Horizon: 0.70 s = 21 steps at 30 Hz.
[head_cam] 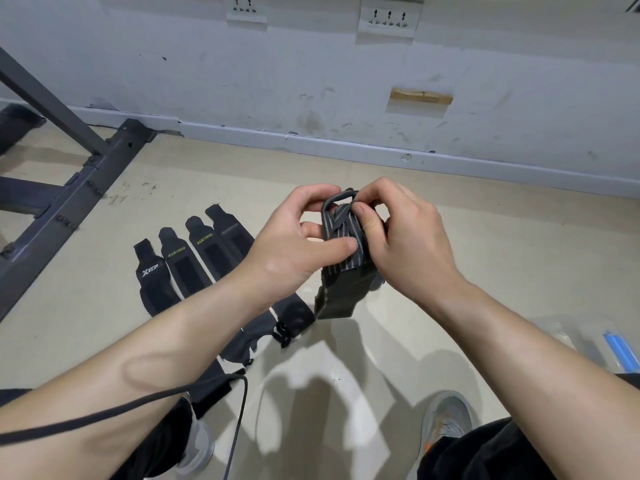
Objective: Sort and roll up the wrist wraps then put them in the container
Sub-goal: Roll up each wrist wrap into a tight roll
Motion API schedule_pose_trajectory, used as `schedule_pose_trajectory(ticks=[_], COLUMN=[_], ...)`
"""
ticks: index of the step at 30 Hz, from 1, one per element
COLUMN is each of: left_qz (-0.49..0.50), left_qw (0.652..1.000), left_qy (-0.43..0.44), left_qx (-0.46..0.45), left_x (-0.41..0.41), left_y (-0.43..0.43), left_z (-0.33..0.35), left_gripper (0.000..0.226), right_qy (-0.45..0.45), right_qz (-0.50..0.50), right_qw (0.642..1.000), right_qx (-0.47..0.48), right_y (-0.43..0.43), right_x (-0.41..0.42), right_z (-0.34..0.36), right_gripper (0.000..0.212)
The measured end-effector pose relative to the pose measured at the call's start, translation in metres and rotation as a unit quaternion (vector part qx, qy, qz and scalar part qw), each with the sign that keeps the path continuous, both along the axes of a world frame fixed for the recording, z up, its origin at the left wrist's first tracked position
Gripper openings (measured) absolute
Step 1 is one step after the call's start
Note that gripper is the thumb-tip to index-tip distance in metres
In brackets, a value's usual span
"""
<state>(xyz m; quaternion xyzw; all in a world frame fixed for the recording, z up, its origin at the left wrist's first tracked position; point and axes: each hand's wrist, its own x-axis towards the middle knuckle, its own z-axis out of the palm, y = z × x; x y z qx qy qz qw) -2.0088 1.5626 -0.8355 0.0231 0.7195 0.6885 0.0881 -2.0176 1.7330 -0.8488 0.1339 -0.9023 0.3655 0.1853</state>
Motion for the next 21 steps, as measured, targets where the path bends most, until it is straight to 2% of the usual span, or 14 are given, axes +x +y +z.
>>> schedule_pose_trajectory(ticks=[4,7,10,13,15,19,21], left_qz=[0.056,0.088,0.078,0.081,0.097,0.132,0.132], left_qw=[0.987,0.968,0.928,0.892,0.898,0.936,0.94], left_qy=[0.092,0.143,0.217,0.253,0.242,0.181,0.184], left_qx=[-0.117,-0.185,-0.292,-0.365,-0.354,-0.273,-0.256], left_x=[0.001,0.001,0.003,0.004,0.002,-0.006,-0.006], left_y=[0.003,0.004,0.004,0.003,0.001,-0.005,-0.006], left_z=[-0.008,-0.011,-0.012,-0.012,-0.011,-0.008,-0.006], left_gripper=[0.04,0.031,0.028,0.023,0.018,0.007,0.007], right_qy=[0.037,0.046,0.059,0.023,-0.019,-0.159,-0.18], right_qz=[-0.004,-0.009,-0.018,-0.023,-0.02,0.045,0.048], right_qw=[0.999,0.999,0.998,0.999,1.0,0.985,0.98], right_qx=[0.009,0.021,0.033,0.016,-0.004,-0.05,-0.072], right_y=[-0.005,-0.006,-0.007,-0.007,-0.005,-0.001,0.0], right_x=[0.004,0.006,0.006,0.005,0.003,-0.001,-0.002], right_z=[-0.002,-0.002,-0.002,-0.005,-0.006,-0.002,-0.001], right_gripper=[0.014,0.014,0.019,0.018,0.017,0.016,0.011])
